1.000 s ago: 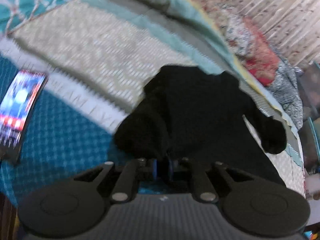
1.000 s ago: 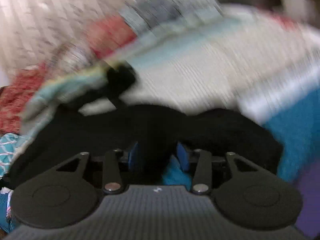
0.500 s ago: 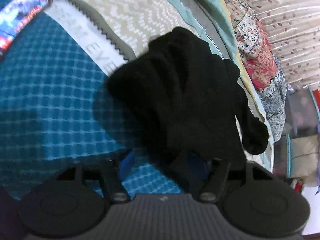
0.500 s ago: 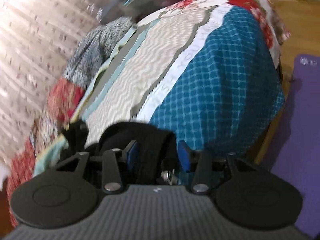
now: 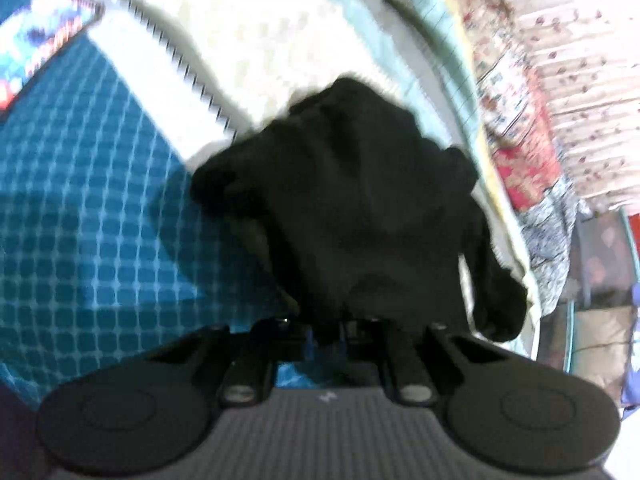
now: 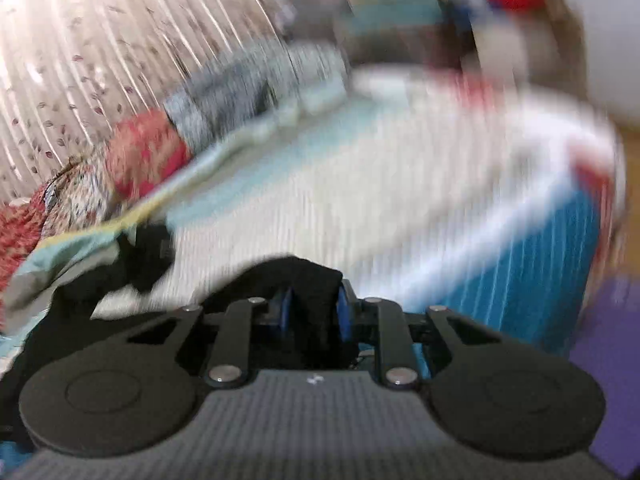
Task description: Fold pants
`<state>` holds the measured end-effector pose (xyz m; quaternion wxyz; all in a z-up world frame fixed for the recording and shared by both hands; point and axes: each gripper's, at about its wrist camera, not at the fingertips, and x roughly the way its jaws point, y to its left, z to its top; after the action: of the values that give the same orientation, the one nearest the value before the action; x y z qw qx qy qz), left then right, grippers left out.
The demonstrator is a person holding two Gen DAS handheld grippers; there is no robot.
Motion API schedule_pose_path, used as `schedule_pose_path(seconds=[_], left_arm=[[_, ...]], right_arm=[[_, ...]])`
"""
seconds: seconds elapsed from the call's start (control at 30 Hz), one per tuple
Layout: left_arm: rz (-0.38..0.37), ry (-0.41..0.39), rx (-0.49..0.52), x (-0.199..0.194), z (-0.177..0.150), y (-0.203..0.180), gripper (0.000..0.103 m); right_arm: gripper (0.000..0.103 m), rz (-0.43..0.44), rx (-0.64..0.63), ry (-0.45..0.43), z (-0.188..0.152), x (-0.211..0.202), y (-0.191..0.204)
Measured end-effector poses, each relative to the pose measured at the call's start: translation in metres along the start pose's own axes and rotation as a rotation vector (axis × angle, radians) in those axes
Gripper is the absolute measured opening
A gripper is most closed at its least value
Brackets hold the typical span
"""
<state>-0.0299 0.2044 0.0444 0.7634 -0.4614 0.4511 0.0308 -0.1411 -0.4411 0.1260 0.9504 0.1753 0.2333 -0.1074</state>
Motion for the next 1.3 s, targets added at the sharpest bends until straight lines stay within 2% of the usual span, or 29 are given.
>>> schedule_pose_path(seconds=[0.07, 0.13, 0.2, 0.27, 0.33, 0.4, 0.43, 0.5, 0.57, 0.6, 0.7, 0.73, 0.77, 0.8, 0.93, 0.97, 1.0, 1.03, 1.17, 1.3], left_arm=[[-0.028, -0.019, 0.007, -0.01, 0.002, -0.007, 0.009], [-0.035, -0.037, 0.03, -0.019, -0.001, -0.014, 0.009], [-0.037, -0.042, 0.041, -0.026, -0.004, -0.015, 0.009], [-0.016, -0.036, 0.045, -0.028, -0.009, -0.011, 0.009], [0.02, -0.019, 0.039, -0.023, -0.012, -0.003, 0.009], [0.062, 0.014, 0.02, -0.016, -0.018, 0.01, 0.01], [0.083, 0.032, 0.015, -0.011, -0.02, 0.014, 0.01], [0.125, 0.044, 0.005, -0.006, -0.022, 0.021, 0.01], [0.139, 0.049, -0.003, -0.004, -0.021, 0.026, 0.01], [0.141, 0.049, -0.004, -0.004, -0.02, 0.026, 0.01], [0.147, 0.047, 0.015, -0.005, -0.014, 0.021, 0.01], [0.148, 0.045, 0.023, -0.005, -0.013, 0.018, 0.01], [0.148, 0.043, 0.031, -0.005, -0.013, 0.016, 0.01], [0.148, 0.04, 0.037, -0.006, -0.015, 0.015, 0.01], [0.138, 0.041, 0.028, -0.004, -0.017, 0.014, 0.01], [0.133, 0.041, 0.02, -0.003, -0.015, 0.013, 0.01], [0.125, 0.038, 0.014, -0.005, -0.014, 0.015, 0.01], [0.114, 0.03, 0.013, -0.009, -0.015, 0.016, 0.009], [0.043, -0.036, 0.04, -0.029, 0.004, 0.001, 0.009], [-0.067, -0.142, 0.08, -0.057, 0.035, -0.045, 0.009]], right_arm=[[0.025, -0.014, -0.09, -0.09, 0.039, 0.004, 0.001], [0.025, 0.035, -0.136, -0.199, 0.069, -0.007, -0.001], [0.026, 0.089, -0.174, -0.285, 0.073, -0.017, -0.009], [0.027, 0.11, -0.2, -0.306, 0.059, -0.028, -0.024], [0.028, 0.084, -0.174, -0.245, 0.028, -0.024, -0.047], [0.037, 0.02, -0.107, -0.121, -0.013, -0.008, -0.07], [0.037, -0.016, -0.063, -0.048, -0.034, -0.001, -0.081], [0.037, -0.033, 0.109, 0.076, -0.079, -0.001, -0.11], [0.039, 0.001, 0.322, 0.095, -0.112, -0.017, -0.132], [0.043, 0.015, 0.413, 0.097, -0.121, -0.025, -0.14], [0.051, 0.075, 0.604, 0.056, -0.131, -0.041, -0.155], [0.053, 0.097, 0.643, 0.042, -0.127, -0.042, -0.156], [0.062, 0.111, 0.668, 0.029, -0.122, -0.041, -0.155], [0.065, 0.117, 0.677, 0.016, -0.118, -0.037, -0.154], [0.067, 0.084, 0.61, 0.025, -0.104, -0.016, -0.14], [0.061, 0.082, 0.607, 0.048, -0.1, -0.008, -0.137], [0.028, 0.112, 0.611, 0.075, -0.093, 0.001, -0.135], [0.013, 0.146, 0.616, 0.098, -0.081, 0.011, -0.13], [0.013, 0.178, 0.563, 0.069, -0.007, 0.045, -0.102], [0.012, 0.223, 0.452, 0.033, 0.084, 0.083, -0.044]])
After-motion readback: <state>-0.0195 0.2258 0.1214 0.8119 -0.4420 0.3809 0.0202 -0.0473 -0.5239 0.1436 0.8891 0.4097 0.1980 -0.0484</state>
